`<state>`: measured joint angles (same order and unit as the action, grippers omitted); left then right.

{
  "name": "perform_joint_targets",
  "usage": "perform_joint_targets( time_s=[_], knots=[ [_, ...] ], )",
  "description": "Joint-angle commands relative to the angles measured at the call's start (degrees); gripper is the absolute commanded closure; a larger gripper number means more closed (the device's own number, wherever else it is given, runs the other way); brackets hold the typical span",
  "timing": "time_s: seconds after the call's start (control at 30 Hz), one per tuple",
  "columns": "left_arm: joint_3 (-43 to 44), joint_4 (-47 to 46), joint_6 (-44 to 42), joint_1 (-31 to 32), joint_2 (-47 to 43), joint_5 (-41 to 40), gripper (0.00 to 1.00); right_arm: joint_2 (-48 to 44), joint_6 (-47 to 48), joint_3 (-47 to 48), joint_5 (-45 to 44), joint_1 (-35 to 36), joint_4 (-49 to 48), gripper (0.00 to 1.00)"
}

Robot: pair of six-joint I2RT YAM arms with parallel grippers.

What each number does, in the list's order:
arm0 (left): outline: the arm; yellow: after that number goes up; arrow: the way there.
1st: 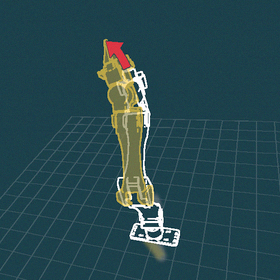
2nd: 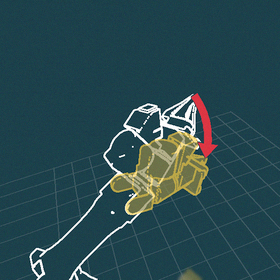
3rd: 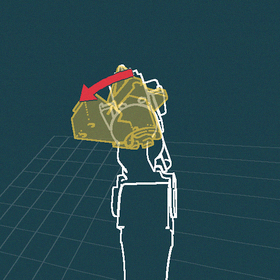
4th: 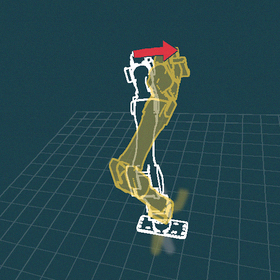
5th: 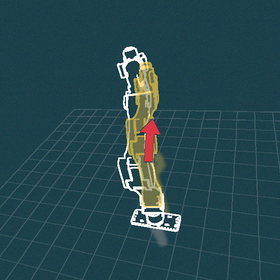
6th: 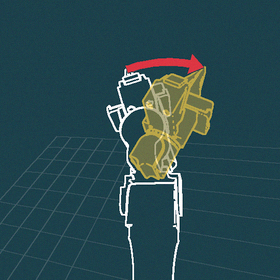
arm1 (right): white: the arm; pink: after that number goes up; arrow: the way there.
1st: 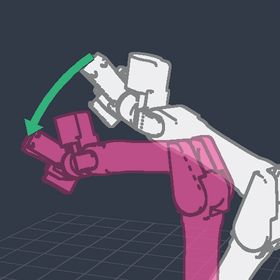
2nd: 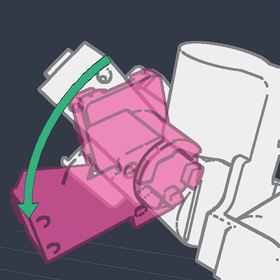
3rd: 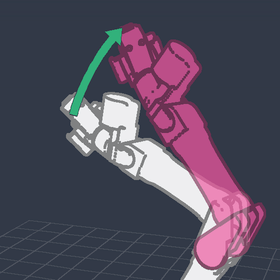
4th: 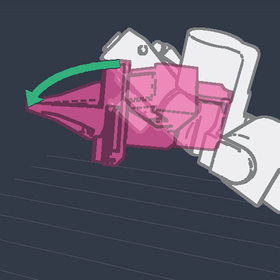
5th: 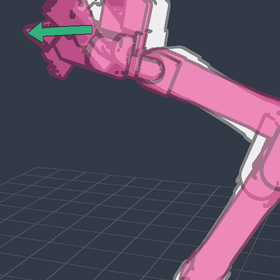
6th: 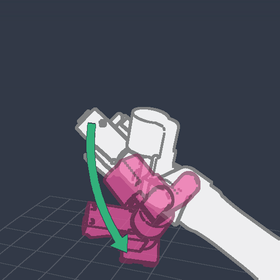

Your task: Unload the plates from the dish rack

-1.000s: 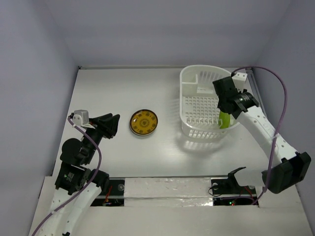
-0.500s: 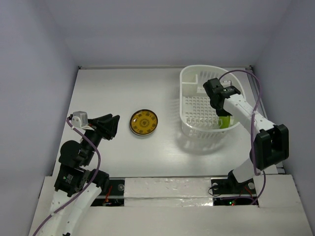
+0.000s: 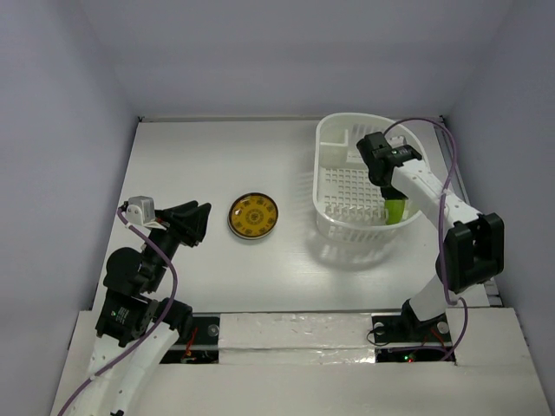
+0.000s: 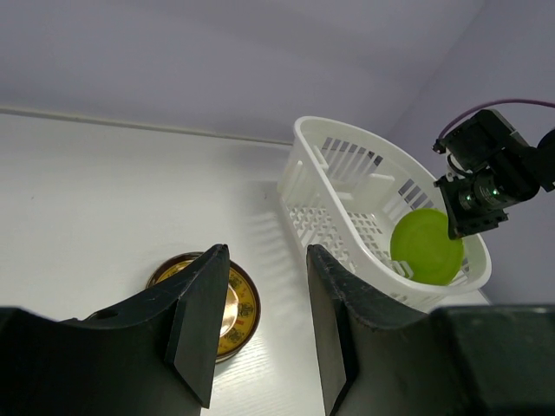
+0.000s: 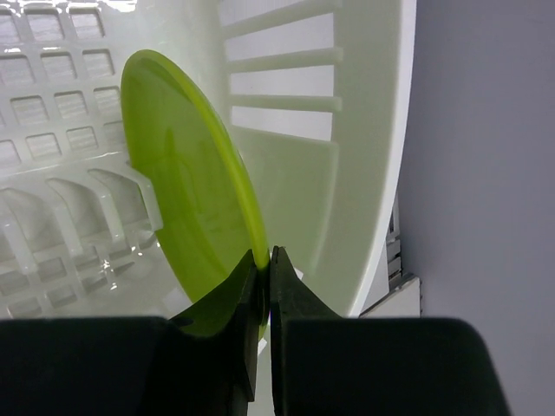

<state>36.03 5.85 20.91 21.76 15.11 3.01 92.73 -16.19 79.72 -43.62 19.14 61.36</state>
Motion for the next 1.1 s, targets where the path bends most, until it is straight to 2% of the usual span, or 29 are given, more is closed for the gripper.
perform_joint_targets(
  time_s=[0.0,0.23,0.47,0.57,0.7,0.73,0.8,0.9,1.07],
  knots=[
    [2.0,-2.9,-0.1,0.3,-0.3,0.9,0.62,-1.0,1.3,3.3,-2.8,-0.2,0.4,1.00],
    [1.9,-2.9,0.0,0.3,-0.1,0.9,0.62,-1.7,0.7,5.5,-8.5,0.4,0.9,1.00],
    [1.9,-2.7,-0.1,0.3,0.2,0.5,0.62,-5.0,-1.2,14.4,-12.6,0.9,1.9,1.00],
    [2.0,-2.5,0.0,0.3,0.4,0.3,0.62,-8.4,-2.2,17.8,-10.7,2.8,0.5,1.00],
    [2.0,-2.3,-0.2,0.3,0.7,0.0,0.62,-15.6,-1.9,17.1,1.1,8.1,-9.0,1.00],
    [2.1,-2.3,-0.2,0.3,0.8,-0.2,0.62,-17.0,-2.2,14.4,8.6,9.5,-15.1,1.00],
    [2.0,-2.2,-0.1,0.3,1.0,-0.8,0.62,-18.9,-5.1,11.9,15.1,14.2,-20.6,1.00],
    [2.0,-2.1,-0.2,0.3,1.2,-1.7,0.60,-17.2,-8.3,8.8,22.4,20.6,-28.7,1.00],
    [2.0,-1.5,-0.2,0.3,1.5,-4.2,0.59,-6.7,-12.5,7.6,34.7,26.6,-42.4,1.00]
  ],
)
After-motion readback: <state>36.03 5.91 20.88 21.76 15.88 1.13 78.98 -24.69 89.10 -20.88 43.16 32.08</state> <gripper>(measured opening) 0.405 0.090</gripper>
